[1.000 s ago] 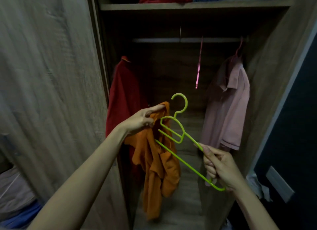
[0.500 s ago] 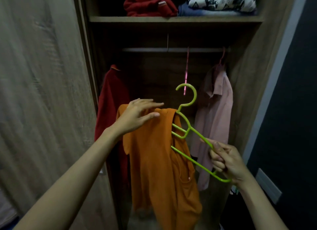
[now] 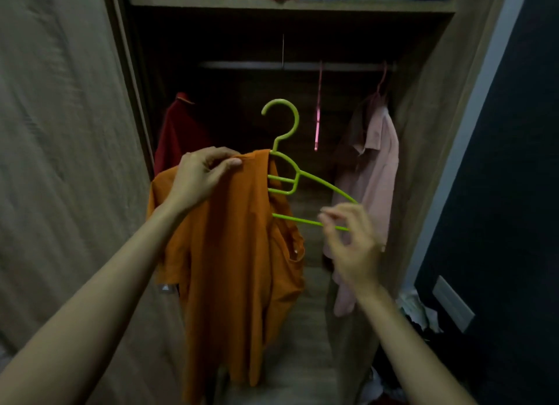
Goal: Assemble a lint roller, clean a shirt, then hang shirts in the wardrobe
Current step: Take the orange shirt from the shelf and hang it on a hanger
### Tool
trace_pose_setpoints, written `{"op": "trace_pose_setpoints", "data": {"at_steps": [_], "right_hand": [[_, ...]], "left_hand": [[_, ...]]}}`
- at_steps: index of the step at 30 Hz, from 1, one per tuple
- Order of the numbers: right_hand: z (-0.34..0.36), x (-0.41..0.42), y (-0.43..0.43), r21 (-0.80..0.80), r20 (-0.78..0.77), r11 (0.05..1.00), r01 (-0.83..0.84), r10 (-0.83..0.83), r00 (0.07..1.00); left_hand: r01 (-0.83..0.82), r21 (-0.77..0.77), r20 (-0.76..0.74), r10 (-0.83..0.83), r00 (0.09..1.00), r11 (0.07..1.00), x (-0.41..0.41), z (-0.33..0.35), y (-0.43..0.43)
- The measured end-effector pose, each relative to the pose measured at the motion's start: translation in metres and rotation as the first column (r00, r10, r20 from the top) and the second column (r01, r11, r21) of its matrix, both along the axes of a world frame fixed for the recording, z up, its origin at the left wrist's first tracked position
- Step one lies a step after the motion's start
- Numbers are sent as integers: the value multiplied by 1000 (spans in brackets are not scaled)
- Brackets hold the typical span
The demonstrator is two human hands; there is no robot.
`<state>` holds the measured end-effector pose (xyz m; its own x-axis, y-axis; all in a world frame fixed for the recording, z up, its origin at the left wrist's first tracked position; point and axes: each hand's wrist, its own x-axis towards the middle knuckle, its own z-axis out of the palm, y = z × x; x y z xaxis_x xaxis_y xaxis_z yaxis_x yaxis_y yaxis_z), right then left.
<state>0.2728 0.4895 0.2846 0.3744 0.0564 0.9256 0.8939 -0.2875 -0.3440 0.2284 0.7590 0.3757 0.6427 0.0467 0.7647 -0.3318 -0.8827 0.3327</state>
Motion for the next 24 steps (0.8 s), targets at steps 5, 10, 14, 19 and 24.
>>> {"op": "trace_pose_setpoints", "data": {"at_steps": [5,10,14,19,24], "right_hand": [[-41,1,46,-361,-293,905,-227,121,949],[-54,38,51,-681,-254,731,-38,-187,949],[-61,53,33,-691,3,680,247,-339,941],[-58,68,-14,-613,-77,779,134,-228,971],[-37,70,-31,-552,-177,833,13,-133,975]], "left_hand": [[13,-16,26,-12,1000,1000,-7,4,3],[4,-67,64,0,998,998,-19,10,11],[-47,-81,67,52,996,996,-27,8,30],[-140,-74,12,141,990,987,-36,-9,67],[-220,73,-39,223,974,973,-30,-31,71]]}}
